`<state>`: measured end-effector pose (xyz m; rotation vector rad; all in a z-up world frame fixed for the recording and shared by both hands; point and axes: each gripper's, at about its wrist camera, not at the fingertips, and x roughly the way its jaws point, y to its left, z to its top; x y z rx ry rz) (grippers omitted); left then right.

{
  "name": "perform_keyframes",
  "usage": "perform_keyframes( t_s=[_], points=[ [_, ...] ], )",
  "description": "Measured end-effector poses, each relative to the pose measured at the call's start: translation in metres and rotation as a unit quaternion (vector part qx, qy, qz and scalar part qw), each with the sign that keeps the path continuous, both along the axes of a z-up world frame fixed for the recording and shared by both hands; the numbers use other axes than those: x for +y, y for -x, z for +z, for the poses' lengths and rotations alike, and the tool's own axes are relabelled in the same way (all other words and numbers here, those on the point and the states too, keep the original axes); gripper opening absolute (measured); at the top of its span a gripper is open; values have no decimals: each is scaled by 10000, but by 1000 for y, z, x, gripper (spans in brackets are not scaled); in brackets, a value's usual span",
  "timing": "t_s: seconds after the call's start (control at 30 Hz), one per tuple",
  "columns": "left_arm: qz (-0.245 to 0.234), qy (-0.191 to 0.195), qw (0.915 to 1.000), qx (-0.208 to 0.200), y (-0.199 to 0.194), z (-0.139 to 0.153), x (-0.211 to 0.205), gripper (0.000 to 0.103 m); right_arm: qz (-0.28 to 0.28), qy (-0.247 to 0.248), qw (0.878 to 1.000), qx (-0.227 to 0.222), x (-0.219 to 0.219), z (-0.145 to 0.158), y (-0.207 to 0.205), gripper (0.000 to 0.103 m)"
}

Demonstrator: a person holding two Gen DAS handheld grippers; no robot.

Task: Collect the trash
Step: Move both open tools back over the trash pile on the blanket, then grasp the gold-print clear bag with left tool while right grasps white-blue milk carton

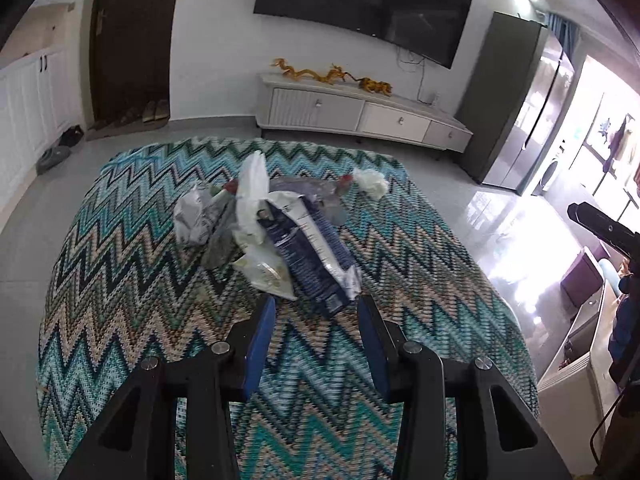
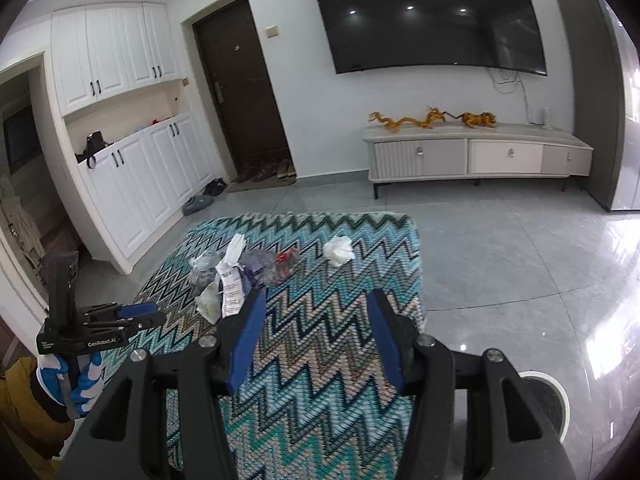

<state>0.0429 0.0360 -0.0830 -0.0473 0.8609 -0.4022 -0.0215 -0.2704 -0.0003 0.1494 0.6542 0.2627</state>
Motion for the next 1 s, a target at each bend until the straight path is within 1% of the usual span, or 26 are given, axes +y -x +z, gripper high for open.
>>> perform_keyframes(
  t_s=[0.13, 0.3, 0.47, 0.53, 0.57, 0.67, 0.7, 0.73, 0.83, 0.93, 1.0],
  points=[
    [129, 57, 9995, 273, -23, -19, 14, 40, 577, 167, 9973, 423, 40, -31, -40, 51],
    [175, 203, 9980, 565, -58, -40, 12, 40, 1239, 149, 9888, 822, 82, -70, -81, 51],
    [246, 336, 9954, 862, -87, -59, 10, 40, 1614, 95, 9810, 1072, 104, -98, -110, 52],
    [232, 394, 9943, 959, -97, -66, 8, 40, 1702, 73, 9790, 1115, 109, -105, -122, 57],
    [205, 429, 9939, 999, -100, -69, 6, 40, 1730, 40, 9784, 1135, 111, -108, -127, 58],
    [-2, 499, 9931, 1062, -106, -77, -2, 30, 1779, -31, 9768, 1195, 115, -116, -138, 58],
    [-55, 472, 9931, 1069, -107, -80, -5, 23, 1798, -48, 9762, 1213, 117, -118, -141, 58],
    [-114, 465, 9929, 1084, -107, -84, -8, 18, 1822, -80, 9753, 1249, 118, -121, -144, 58],
    [-189, 508, 9928, 1070, -105, -90, -17, 14, 1889, -130, 9727, 1344, 125, -128, -152, 58],
    [-229, 598, 9922, 1069, -99, -93, -17, 13, 1954, -108, 9704, 1412, 133, -135, -157, 58],
    [-225, 589, 9924, 1058, -92, -95, -17, 13, 1991, -98, 9689, 1468, 138, -140, -159, 58]
  ],
)
